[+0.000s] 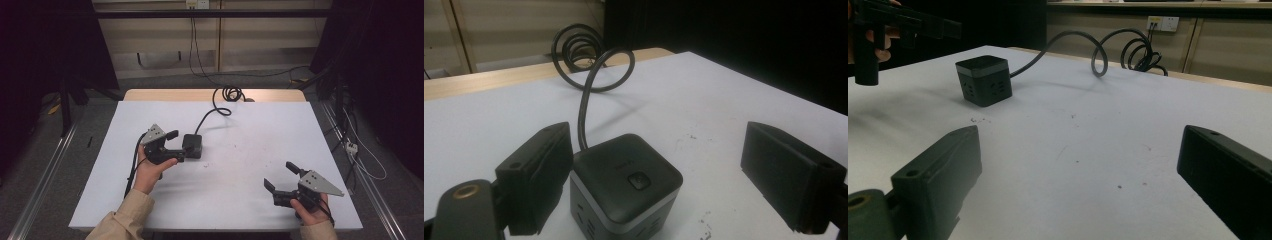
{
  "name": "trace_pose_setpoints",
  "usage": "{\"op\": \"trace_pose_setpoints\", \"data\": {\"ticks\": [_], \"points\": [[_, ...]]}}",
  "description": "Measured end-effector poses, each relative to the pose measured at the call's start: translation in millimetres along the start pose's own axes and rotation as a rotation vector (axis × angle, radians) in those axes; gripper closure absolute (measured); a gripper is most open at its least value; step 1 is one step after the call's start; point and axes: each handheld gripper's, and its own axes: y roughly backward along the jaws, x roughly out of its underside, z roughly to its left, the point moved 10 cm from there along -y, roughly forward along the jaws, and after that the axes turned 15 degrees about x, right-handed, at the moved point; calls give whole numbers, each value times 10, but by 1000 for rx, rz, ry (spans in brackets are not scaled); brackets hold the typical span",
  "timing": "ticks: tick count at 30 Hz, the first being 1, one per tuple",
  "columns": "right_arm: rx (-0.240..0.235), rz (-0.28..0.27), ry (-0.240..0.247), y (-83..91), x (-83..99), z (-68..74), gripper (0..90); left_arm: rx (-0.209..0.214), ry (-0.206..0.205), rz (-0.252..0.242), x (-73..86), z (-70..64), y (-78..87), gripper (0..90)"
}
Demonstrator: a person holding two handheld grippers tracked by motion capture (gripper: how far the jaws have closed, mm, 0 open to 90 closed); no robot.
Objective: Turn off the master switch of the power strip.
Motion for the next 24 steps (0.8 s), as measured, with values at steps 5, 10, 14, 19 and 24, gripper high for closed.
{"op": "trace_pose_setpoints", "data": {"ticks": [5, 10, 14, 19, 24], "points": [[1, 0, -2, 1, 0, -6, 37, -7, 6, -5, 1, 27, -13, 149], [1, -1, -2, 0, -1, -7, 37, -17, 2, 0, -4, 60, -25, 168], [3, -2, -2, 0, -2, -12, 37, -16, -8, 4, -19, 61, -44, 183], [3, -2, -5, 1, -3, -20, 37, -26, -18, 13, -12, 85, -59, 221], [3, -2, -6, 0, -1, -22, 37, -35, -26, 16, -17, 98, -50, 284]]}}
